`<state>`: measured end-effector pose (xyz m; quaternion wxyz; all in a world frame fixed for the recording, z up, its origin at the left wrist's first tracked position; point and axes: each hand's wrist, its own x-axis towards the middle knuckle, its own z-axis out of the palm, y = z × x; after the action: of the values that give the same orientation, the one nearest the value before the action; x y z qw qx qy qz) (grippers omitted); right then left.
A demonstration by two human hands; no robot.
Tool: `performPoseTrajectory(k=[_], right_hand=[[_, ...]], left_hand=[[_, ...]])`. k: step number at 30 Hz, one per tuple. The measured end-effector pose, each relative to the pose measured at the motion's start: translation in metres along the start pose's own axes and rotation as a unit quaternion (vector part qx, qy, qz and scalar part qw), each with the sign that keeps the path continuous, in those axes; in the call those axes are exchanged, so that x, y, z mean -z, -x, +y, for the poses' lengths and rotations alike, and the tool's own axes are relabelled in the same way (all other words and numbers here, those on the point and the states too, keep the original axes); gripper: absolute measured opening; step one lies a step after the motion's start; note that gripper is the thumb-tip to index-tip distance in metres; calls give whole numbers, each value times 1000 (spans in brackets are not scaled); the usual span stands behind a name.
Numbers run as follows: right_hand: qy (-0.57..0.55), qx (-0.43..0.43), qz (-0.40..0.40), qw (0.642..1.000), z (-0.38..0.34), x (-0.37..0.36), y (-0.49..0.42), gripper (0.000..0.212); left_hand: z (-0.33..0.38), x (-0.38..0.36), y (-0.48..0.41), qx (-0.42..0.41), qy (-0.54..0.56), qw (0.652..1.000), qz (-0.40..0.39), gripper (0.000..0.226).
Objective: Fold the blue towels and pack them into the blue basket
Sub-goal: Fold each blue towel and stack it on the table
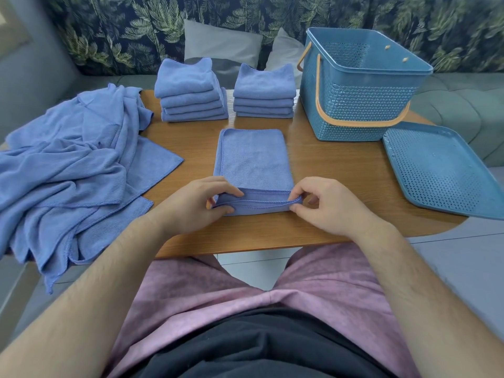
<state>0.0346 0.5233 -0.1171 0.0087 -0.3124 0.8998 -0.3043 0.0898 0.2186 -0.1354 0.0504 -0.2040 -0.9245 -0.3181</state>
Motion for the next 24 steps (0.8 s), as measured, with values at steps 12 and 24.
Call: performPoseTrajectory(k=[12,24], right_hand=[[-11,-35,-5,999,-3,2,3,12],[-278,-7,-51,959,-23,25,2,9]], left_hand=[[4,9,2,-38,-45,998,-9,18],[28,28,8,72,276,958,27,12]])
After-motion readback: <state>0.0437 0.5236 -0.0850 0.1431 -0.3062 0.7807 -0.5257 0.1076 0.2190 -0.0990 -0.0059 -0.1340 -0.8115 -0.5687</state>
